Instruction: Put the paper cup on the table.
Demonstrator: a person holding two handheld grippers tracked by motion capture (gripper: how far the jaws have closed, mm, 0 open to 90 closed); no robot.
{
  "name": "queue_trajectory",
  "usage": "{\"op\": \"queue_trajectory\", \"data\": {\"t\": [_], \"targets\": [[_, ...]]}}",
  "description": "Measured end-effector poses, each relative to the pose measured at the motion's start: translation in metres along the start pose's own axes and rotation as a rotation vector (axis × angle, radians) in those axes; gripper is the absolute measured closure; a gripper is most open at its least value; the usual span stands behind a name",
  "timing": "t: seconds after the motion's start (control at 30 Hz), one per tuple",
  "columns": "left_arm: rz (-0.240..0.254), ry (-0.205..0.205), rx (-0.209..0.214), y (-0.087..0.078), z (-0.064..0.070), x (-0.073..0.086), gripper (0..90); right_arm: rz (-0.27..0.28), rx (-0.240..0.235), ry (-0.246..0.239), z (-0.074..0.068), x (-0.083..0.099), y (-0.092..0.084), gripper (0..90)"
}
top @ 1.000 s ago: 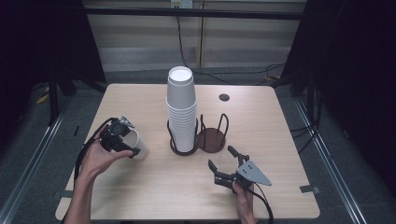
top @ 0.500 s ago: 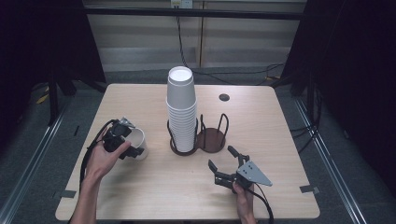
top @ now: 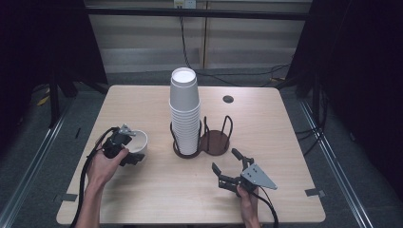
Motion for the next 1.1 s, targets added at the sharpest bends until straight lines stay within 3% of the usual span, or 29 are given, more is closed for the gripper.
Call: {"op": "queue_trajectory", "data": {"t": [0.1,0.23,0.43,0.5,0.57,0.67,0.77,0.87,1.03,1.1], "targets": [[0.002,-0.007,0.003,0.002,0.000,0.006,15.7,0.001,0.000,0.000,0.000,0.000,0.000,12.3],[0.053,-0.022,-0.010,0.000,0.001,0.014,16.0,0.002,-0.003,0.001,0.000,0.000,0.000,12.4],[0.100,-0.076,-0.015,-0.008,0.002,0.025,15.9,0.007,-0.006,0.007,0.000,0.000,-0.001,12.4],[0.138,-0.091,-0.032,-0.012,0.006,0.029,16.0,0.008,-0.006,0.006,0.000,0.000,-0.001,12.4],[0.150,-0.103,-0.075,-0.015,0.007,0.032,15.8,0.010,-0.006,0.006,0.000,0.000,-0.001,12.4],[0.229,-0.149,-0.046,-0.020,0.009,0.035,16.1,0.008,-0.006,0.005,0.000,0.000,-0.001,12.4],[0.312,-0.188,-0.079,-0.024,0.014,0.038,15.9,0.008,-0.007,0.007,0.000,0.000,-0.001,12.4],[0.382,-0.215,-0.077,-0.028,0.021,0.038,16.1,0.008,-0.007,0.004,0.000,0.000,-0.001,12.4],[0.455,-0.264,-0.068,-0.033,0.027,0.043,15.8,0.010,-0.006,0.003,0.000,0.000,-0.001,12.3],[0.447,-0.279,-0.071,-0.032,0.029,0.046,15.8,0.009,-0.006,0.004,0.000,0.000,-0.001,12.4]]}}
Point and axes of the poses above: each handheld gripper's, and its own axes: y roughly forward along the jaws, x roughly out of its underside, z roughly to its right, the point moved 5 cm from there along y, roughly forward along the jaws, and after that the axes turned 2 degrees about x, right-handed, at the moved point
